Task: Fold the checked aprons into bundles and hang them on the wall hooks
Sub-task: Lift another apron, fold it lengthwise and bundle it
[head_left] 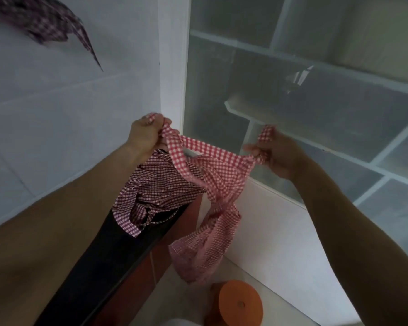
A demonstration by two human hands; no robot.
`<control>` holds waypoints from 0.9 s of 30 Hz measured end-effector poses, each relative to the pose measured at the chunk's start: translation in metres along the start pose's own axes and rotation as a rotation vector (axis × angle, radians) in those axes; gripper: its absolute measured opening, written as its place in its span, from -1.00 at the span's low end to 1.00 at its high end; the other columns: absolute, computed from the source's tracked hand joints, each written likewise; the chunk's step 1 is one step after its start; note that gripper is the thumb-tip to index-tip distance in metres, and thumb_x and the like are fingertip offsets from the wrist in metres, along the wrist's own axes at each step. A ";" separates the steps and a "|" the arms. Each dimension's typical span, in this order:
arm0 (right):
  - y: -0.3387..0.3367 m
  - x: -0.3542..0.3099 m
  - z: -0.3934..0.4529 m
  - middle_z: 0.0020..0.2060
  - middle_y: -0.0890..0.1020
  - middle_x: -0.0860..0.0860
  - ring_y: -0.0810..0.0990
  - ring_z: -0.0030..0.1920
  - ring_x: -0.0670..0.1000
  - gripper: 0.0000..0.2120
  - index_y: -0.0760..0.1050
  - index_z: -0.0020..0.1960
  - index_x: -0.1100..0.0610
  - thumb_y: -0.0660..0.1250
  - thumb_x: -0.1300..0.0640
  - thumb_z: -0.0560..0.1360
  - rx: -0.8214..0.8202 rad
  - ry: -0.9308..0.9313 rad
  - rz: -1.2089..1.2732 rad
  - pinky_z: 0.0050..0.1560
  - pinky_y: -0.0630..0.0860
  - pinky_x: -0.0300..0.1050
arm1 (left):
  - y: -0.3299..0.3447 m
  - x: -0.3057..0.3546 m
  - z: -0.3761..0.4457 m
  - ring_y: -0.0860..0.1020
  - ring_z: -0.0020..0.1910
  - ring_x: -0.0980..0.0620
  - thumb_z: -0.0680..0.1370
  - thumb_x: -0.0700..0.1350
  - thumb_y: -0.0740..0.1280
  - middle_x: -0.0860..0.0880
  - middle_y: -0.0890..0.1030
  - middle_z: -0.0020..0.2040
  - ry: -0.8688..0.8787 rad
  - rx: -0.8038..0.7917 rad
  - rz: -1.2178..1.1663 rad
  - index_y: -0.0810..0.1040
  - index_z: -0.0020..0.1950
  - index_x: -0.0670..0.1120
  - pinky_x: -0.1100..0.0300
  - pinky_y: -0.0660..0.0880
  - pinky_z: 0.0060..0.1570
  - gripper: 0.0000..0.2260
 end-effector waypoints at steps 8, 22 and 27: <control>0.004 0.009 -0.015 -0.28 0.72 -0.01 0.70 -0.29 -0.08 -0.64 0.69 -0.17 0.16 0.16 0.28 0.62 -0.101 0.135 -0.048 -0.24 0.66 -0.14 | 0.005 0.003 -0.007 0.68 -0.17 0.00 0.66 -0.03 0.26 -0.13 0.68 -0.07 0.062 0.149 0.132 0.65 -0.03 -0.17 0.13 0.65 -0.17 -0.73; 0.043 0.000 -0.024 0.04 0.68 0.19 0.71 -0.01 0.19 -0.08 0.11 0.51 -0.04 0.44 0.45 0.33 -0.282 -0.011 -0.322 0.06 0.62 0.22 | 0.016 0.010 -0.025 0.45 -0.35 0.05 0.66 0.02 0.25 -0.07 0.49 -0.32 0.036 -0.093 0.370 0.66 -0.17 -0.07 0.20 0.48 -0.25 -0.68; 0.046 0.012 -0.015 0.06 0.63 0.17 0.71 -0.06 0.06 0.20 -0.17 0.60 -0.11 0.44 0.58 0.30 -0.226 -0.067 -0.359 -0.10 0.66 0.03 | 0.015 0.018 -0.029 0.46 -0.41 0.11 0.67 0.00 0.23 -0.01 0.47 -0.32 -0.073 -0.007 0.146 0.65 -0.07 -0.13 0.25 0.48 -0.40 -0.71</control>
Point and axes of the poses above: each hand's wrist, its own z-axis towards the middle knuckle, its own y-axis out of the palm, x = y × z, the point moved 6 cm from there along z, towards the middle knuckle
